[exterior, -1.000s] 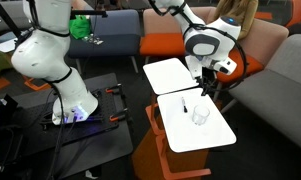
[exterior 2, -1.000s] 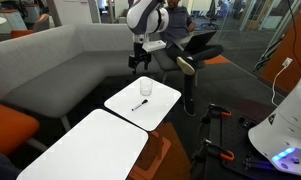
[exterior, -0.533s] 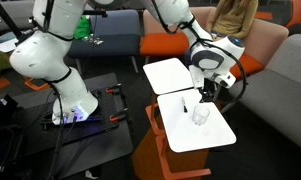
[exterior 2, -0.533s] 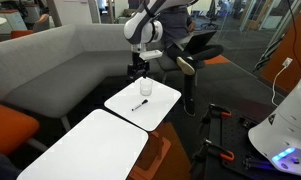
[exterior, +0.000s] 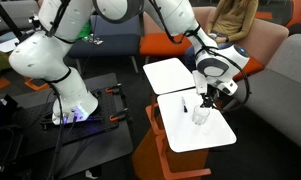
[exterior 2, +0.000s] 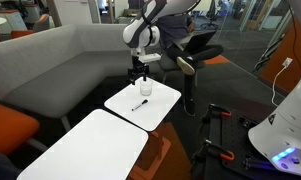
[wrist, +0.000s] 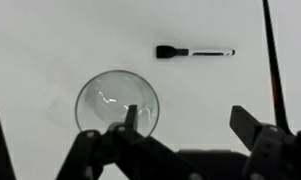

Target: Move the glass to the left coffee table

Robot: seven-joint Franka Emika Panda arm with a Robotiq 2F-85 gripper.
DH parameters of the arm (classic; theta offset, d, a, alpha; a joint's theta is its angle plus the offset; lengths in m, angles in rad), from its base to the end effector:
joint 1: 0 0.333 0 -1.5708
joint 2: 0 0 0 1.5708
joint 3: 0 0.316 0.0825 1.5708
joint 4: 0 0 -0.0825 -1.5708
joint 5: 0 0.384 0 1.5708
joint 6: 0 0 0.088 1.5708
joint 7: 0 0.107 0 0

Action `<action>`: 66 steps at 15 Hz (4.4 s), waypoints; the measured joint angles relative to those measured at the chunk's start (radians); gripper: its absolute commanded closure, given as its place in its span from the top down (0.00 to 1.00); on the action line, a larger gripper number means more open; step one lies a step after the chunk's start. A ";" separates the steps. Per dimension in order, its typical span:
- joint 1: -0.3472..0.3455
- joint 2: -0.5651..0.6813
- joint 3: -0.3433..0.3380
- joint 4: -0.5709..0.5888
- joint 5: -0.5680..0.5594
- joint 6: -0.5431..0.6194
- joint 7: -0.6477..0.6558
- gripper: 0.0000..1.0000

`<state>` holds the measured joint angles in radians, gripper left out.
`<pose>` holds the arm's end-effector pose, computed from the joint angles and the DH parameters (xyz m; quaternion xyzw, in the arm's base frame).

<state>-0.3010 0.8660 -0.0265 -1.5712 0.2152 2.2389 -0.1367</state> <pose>0.6383 -0.2083 0.1139 -0.9792 0.1649 0.0799 0.0876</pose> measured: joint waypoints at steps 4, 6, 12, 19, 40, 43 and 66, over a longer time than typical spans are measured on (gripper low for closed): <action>-0.014 0.055 0.000 0.061 0.000 -0.032 0.000 0.65; -0.018 0.078 0.001 0.087 0.000 -0.044 0.000 0.49; -0.029 0.128 0.001 0.144 0.000 -0.080 0.000 0.03; -0.031 0.144 -0.003 0.180 -0.006 -0.098 0.001 0.02; 0.402 0.149 0.044 0.184 -0.246 -0.043 0.072 0.02; 0.460 0.158 0.049 0.184 -0.294 -0.040 0.072 0.02; 0.533 0.043 0.108 0.066 -0.429 0.069 0.060 1.00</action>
<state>0.2323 0.9086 0.0819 -1.5053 -0.2137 2.3078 -0.0767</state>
